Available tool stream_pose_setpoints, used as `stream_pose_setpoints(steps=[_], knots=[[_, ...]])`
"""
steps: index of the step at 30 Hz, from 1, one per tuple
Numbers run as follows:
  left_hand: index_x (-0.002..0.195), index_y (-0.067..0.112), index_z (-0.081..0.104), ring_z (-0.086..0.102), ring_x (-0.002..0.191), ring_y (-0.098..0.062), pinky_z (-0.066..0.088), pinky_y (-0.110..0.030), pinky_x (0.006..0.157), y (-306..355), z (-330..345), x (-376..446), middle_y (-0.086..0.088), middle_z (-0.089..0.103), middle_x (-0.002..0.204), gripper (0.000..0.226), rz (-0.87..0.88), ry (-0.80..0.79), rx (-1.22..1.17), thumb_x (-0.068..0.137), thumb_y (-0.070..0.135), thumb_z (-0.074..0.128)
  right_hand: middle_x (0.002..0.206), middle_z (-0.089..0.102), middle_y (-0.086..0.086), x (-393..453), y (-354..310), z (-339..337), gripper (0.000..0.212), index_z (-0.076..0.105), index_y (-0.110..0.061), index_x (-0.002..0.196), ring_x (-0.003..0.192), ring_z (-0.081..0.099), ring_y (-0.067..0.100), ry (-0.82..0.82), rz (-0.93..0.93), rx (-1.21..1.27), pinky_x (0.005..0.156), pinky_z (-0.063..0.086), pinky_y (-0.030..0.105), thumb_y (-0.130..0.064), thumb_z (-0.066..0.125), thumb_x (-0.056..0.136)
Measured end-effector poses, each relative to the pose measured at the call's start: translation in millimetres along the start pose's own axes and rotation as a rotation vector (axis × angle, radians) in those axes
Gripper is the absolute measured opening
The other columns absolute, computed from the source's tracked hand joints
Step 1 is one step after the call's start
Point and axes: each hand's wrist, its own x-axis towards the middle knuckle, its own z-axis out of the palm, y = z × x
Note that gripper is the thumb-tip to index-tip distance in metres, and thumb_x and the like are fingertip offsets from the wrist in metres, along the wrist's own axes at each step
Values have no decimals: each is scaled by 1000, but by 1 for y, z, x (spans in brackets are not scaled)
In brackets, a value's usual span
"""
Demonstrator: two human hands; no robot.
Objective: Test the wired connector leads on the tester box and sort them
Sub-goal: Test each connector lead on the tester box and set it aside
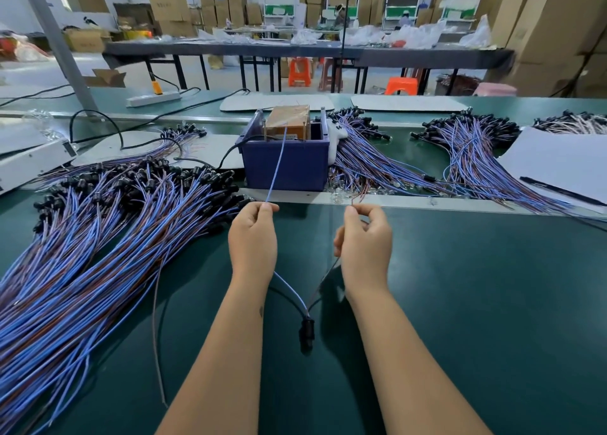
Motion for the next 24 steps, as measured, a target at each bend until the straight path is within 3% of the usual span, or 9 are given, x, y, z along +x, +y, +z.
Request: stream_pose_setpoints(steps=[4,8,14,24], knots=[[81,24,63,27,40,-5,26,-20,39,3,-2,-1,9,36,52,28,-15,59,-65,100,22,43,50,52,-4,-8,-2,15,11,52,-21,91,47,47,9,-46,-33,8,50,44,28,-18,46,100],[81,24,64,28,43,-8,26,-24,42,3,-3,0,7,36,54,28,-48,69,-97,99,20,43,54,55,-3,-10,-2,12,13,51,-25,90,50,50,10,-53,-112,-46,58,48,36,-21,45,101],[82,23,65,27,40,-6,24,-21,39,0,-3,1,10,35,50,28,-71,46,-101,99,19,43,54,54,-6,-8,-1,2,20,48,-29,83,51,49,10,34,-177,-24,53,45,29,-17,46,99],[84,21,65,27,40,-5,25,-18,38,0,-5,1,14,35,45,26,-97,27,-135,98,19,43,56,57,-6,-3,1,8,17,50,-28,86,53,52,8,-102,-172,-135,62,52,40,-18,47,100]])
